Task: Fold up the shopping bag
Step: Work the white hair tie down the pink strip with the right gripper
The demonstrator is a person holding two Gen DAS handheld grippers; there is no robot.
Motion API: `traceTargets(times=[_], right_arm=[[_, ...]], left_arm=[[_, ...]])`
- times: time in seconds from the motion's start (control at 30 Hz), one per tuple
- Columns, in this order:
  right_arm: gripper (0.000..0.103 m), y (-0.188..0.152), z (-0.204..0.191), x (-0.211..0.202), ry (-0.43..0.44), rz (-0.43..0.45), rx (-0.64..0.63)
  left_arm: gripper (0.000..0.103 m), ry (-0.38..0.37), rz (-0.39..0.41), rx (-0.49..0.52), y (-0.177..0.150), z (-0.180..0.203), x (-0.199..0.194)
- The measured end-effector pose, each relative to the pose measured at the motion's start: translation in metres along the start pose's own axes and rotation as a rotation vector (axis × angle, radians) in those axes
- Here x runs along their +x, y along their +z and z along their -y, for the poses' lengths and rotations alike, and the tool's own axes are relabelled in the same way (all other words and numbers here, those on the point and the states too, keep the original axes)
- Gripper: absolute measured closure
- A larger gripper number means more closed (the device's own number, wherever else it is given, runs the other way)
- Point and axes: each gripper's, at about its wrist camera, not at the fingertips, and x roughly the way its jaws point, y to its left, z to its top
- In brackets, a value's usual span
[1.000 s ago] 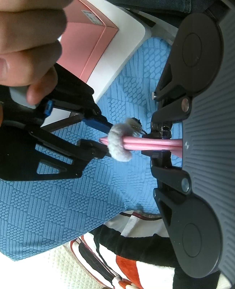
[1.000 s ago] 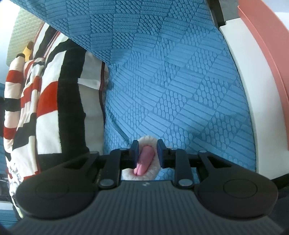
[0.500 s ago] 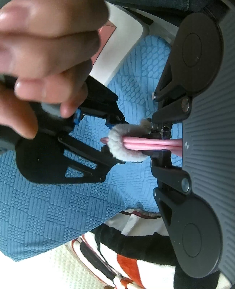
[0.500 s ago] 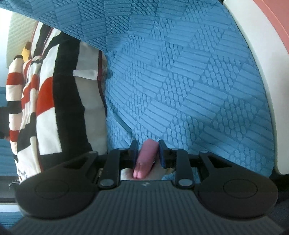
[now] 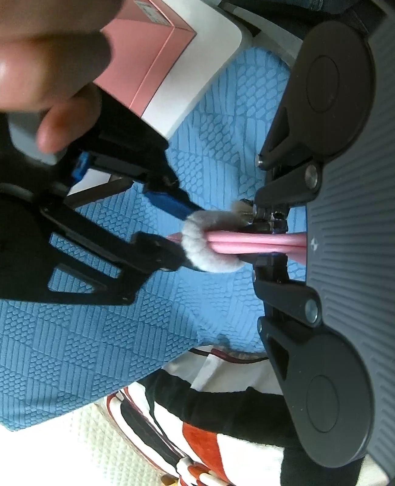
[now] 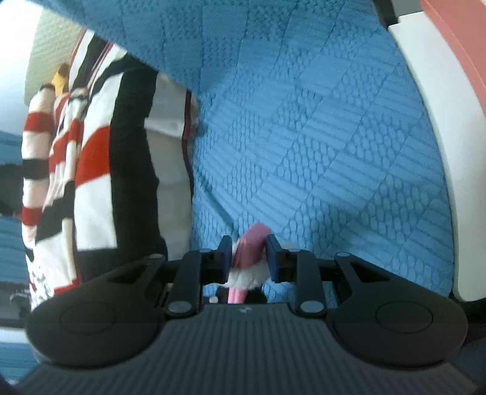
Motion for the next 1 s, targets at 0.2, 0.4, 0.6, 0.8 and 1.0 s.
traceTargets(times=[0.2,0.4,0.6,0.8,1.0], right_arm=[[0.084,-0.001,0.004,0.005,-0.014,0.036,0.023],[0.087,0.011,0.000,-0.010,-0.064,0.110,-0.025],[0.086,0.021,-0.003,-0.028,-0.066,0.167,-0.038],[0.083,0.006,-0.001,-0.015,-0.049,0.116,0.000],[0.077,-0.004,0.004,-0.004,-0.027,0.103,0.035]], left_arm=[[0.083,-0.001,-0.021,-0.013,-0.001,-0.002,0.002],[0.078,-0.031,-0.037,-0.033,-0.001,-0.002,0.003],[0.085,-0.028,-0.029,-0.045,-0.001,-0.003,0.002],[0.093,-0.033,-0.022,-0.072,0.000,-0.006,0.001],[0.093,-0.067,-0.038,-0.137,0.001,-0.013,0.003]])
